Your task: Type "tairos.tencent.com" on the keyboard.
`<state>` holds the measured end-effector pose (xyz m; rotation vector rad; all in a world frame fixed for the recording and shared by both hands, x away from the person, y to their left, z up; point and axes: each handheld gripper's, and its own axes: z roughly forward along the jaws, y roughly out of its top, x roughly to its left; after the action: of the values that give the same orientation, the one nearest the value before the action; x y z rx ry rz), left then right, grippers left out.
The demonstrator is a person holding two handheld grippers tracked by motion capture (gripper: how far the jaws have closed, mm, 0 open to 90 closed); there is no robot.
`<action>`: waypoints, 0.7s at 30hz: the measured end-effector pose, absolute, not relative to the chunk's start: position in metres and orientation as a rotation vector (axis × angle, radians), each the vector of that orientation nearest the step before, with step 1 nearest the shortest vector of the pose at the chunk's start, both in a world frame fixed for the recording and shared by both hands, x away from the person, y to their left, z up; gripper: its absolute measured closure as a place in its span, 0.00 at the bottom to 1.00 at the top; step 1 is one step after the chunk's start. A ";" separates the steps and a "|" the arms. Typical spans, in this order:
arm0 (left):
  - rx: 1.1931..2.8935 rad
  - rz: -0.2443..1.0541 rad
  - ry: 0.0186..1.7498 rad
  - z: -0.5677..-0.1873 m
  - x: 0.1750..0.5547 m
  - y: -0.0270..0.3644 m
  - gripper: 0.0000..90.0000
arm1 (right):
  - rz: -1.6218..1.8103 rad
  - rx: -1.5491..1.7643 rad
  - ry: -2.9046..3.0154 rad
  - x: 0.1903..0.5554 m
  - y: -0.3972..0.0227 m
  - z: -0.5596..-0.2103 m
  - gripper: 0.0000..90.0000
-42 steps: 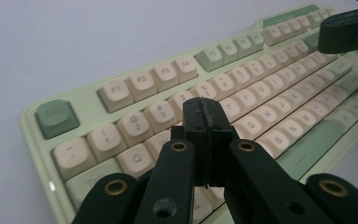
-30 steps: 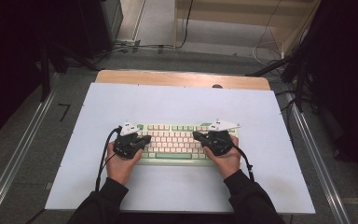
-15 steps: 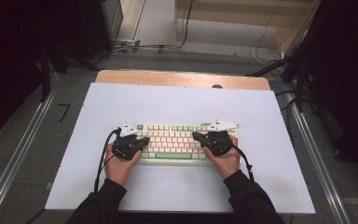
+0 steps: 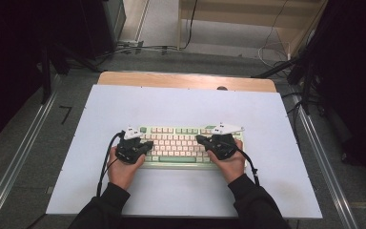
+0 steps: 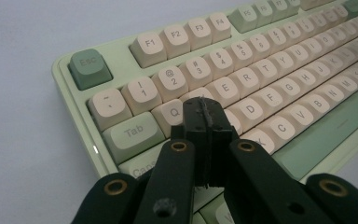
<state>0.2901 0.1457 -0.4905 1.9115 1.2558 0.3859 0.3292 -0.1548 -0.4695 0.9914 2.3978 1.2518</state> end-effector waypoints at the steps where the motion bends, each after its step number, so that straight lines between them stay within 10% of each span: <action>1: 1.904 0.382 1.251 -0.490 0.290 0.145 1.00 | 1.251 0.986 2.398 0.329 -0.155 -0.470 0.98; 21: 1.869 0.400 1.212 -0.485 0.286 0.141 1.00 | 1.235 0.976 2.416 0.331 -0.148 -0.475 0.98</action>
<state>0.2860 0.1408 -0.4850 1.8686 1.2119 0.3999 0.3306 -0.1477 -0.4751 0.9756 2.4161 1.2351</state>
